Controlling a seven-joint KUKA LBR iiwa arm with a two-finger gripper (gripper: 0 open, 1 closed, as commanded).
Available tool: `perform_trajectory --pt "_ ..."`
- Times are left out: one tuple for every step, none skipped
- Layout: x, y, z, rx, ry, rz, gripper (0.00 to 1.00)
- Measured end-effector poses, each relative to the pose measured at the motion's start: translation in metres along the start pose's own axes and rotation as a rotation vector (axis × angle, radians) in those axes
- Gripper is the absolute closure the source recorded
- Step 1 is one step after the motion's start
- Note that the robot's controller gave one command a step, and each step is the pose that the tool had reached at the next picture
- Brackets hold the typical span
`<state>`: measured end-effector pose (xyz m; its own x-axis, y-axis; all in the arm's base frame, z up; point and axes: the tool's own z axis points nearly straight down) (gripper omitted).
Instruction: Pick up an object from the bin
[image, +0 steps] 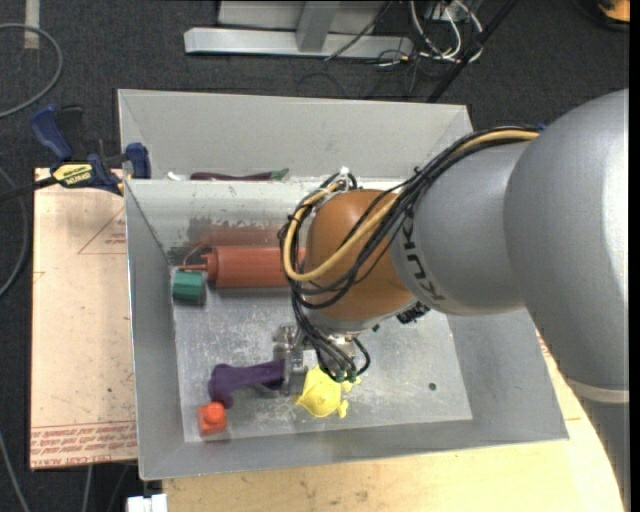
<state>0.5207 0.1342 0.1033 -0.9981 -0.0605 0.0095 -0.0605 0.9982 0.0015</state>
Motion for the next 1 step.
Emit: perform_trajectory --pt "-0.0008 -0.0006 -0.0161 0.000 -0.003 0.004 1.00"
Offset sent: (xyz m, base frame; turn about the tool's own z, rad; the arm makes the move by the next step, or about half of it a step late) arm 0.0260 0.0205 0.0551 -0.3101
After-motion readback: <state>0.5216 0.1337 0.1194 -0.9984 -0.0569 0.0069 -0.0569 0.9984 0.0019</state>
